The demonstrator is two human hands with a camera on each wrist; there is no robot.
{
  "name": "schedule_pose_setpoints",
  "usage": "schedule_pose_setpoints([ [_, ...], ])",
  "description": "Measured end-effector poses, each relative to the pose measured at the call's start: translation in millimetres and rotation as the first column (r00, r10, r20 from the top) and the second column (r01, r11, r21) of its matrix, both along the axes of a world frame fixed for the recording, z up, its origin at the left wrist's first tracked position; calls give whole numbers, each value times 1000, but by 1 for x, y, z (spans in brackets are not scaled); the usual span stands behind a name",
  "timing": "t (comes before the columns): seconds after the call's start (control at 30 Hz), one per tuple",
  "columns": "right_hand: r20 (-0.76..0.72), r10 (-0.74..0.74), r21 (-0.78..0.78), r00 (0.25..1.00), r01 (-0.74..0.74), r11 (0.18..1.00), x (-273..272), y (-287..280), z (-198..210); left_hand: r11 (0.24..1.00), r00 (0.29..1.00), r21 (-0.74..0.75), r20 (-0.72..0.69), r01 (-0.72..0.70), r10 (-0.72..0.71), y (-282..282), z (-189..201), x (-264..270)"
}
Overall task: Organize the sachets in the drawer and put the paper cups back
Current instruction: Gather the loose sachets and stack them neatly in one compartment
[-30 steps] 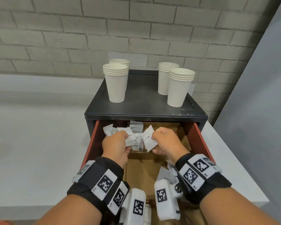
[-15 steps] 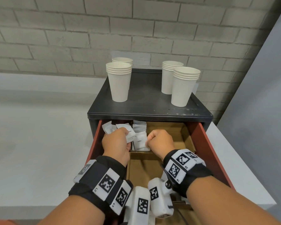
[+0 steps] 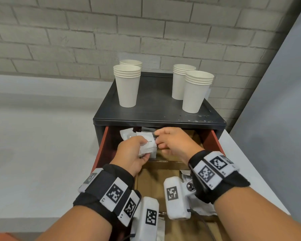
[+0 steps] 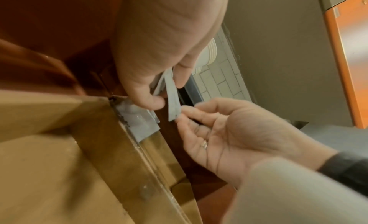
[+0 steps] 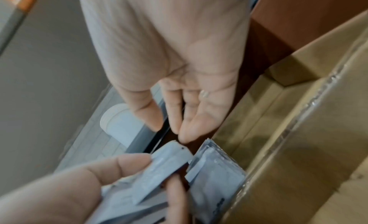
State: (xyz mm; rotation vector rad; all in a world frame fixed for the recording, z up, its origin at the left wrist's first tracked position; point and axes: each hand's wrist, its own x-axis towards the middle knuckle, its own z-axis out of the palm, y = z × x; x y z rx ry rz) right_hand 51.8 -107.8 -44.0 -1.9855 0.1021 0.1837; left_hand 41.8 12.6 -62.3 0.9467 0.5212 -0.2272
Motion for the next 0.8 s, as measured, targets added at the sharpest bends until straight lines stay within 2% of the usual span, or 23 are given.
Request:
schedule_pose_setpoints([
  [0.03,6,33,24,999,-33,999,-3,-2,1,999,999,-9,-7,42,-42,-2,2,-2],
  [0.17,75,82,-98,994,-75,992,-14,-2,-2,972,971,-4,-19,237,-237,-7,6,-9],
  [0.3,69,46,10,997,-47,999,-32,-19,-3,958,958,-1,-21,287,-287,-9,7,-10],
  [0.33,59,28,-23,998,-27,999,-36,-26,-3,959,959,5,-23,282,-282,-9,8,-11],
  [0.4,-28,64,-213,998,-68,975,-44,-38,-5,961,961,27,-24,277,-276,-10,9,-11],
  [0.47,-214,149,-409,965,-227,884,-56,-39,-8,966,967,39,-16,254,-254,-11,9,-10],
  [0.5,-286,199,-512,937,-325,795,-59,-39,-12,970,971,43,-13,238,-237,-11,8,-9],
  [0.57,-365,295,-682,883,-469,561,-63,-37,-26,977,978,46,-5,209,-209,-11,7,-9],
  [0.6,-380,317,-734,869,-491,469,-64,-35,-31,978,979,50,-2,204,-204,-10,7,-9],
  [0.67,-404,337,-792,850,-510,336,-64,-34,-42,974,976,69,3,216,-217,-9,7,-11],
  [0.73,-402,362,-817,841,-508,274,-63,-35,-47,969,971,80,14,235,-237,-9,6,-14],
  [0.8,-366,383,-829,848,-484,280,-62,-37,-48,966,968,80,27,247,-250,-10,4,-15],
])
